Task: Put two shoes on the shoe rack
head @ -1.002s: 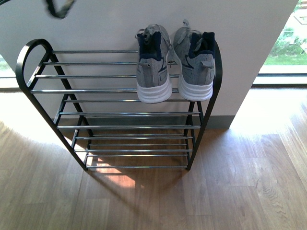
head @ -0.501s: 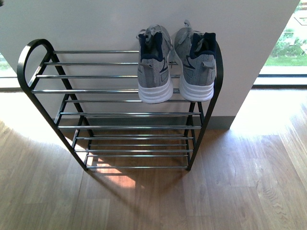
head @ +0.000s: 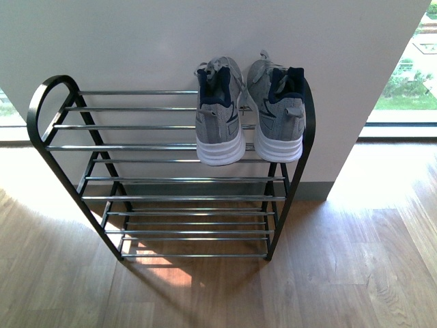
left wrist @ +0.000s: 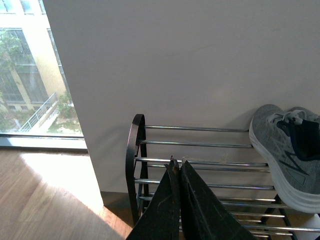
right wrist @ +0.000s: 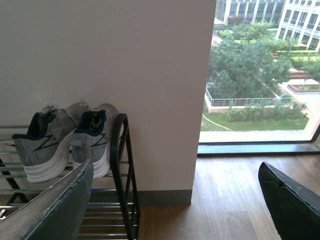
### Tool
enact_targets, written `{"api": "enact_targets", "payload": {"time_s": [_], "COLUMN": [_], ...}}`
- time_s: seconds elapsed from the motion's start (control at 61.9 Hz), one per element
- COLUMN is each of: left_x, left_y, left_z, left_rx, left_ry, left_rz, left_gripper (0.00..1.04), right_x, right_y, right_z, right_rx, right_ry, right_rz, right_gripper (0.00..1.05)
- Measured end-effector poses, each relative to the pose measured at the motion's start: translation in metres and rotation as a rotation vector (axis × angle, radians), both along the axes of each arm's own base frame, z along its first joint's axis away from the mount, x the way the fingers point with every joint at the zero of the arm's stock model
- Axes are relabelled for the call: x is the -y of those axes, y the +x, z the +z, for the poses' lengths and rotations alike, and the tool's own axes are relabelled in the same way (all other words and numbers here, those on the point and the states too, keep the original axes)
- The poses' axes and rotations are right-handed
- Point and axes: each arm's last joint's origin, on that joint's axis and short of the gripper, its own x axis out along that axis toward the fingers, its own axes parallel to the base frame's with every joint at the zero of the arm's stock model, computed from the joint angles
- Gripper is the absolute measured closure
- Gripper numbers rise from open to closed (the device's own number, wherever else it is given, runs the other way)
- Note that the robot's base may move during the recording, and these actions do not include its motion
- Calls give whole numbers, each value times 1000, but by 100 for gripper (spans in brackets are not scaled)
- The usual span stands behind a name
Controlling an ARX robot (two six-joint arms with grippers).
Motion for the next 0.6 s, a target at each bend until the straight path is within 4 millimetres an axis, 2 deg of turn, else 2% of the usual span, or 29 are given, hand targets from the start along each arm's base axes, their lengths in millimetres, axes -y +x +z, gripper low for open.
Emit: {"api": "enact_targets", "payload": {"time_s": [0.226, 0.598], "left_x": [-13, -14], "left_y": [-19, -43], "left_z": [0, 2], "left_rx": [-2, 3], "left_ry": [0, 0], "left_rz": [6, 1], "left_gripper": [104, 104], "right_x": [0, 0], "right_y": [0, 0], "right_z": [0, 0], "right_rx": [0, 0], "right_ry": [0, 0], "right_rz": [0, 0], "right_gripper": [9, 9]}}
